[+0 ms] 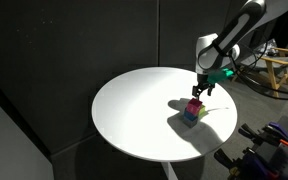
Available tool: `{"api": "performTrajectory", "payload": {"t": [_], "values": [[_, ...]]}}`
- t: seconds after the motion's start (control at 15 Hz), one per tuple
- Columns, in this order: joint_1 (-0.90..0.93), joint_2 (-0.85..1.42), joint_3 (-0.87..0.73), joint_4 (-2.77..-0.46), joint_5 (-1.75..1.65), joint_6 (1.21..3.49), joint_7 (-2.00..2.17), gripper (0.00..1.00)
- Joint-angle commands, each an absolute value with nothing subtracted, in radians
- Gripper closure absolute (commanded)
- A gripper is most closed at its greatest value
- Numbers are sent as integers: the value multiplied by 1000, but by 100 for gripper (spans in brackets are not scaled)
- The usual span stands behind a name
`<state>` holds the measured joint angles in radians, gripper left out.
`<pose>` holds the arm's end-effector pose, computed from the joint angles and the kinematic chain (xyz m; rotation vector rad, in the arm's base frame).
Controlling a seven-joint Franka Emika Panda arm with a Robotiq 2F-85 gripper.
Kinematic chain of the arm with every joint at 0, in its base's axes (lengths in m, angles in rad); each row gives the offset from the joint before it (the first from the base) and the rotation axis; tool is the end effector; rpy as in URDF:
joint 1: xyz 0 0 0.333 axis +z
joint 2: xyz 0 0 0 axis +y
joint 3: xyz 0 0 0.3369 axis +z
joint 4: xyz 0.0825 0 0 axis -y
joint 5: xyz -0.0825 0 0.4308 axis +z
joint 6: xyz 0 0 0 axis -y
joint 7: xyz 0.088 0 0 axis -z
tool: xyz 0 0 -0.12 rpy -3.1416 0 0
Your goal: Put the green block on the pink block
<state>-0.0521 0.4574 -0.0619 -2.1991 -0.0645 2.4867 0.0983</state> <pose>0.5594 -0.0664 0.1236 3.0601 -0.2357 -0.2616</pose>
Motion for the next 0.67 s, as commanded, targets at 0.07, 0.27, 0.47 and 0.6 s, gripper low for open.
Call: {"api": "performTrajectory", "payload": {"t": [0.07, 0.27, 0.47, 0.6], "values": [[-54, 467, -67, -2196, -48, 2510, 85, 0], [-44, 467, -70, -2197, -58, 2496, 93, 0], [-44, 469, -70, -2198, -58, 2496, 94, 0], [-43, 470, -70, -2198, -58, 2496, 94, 0]]}}
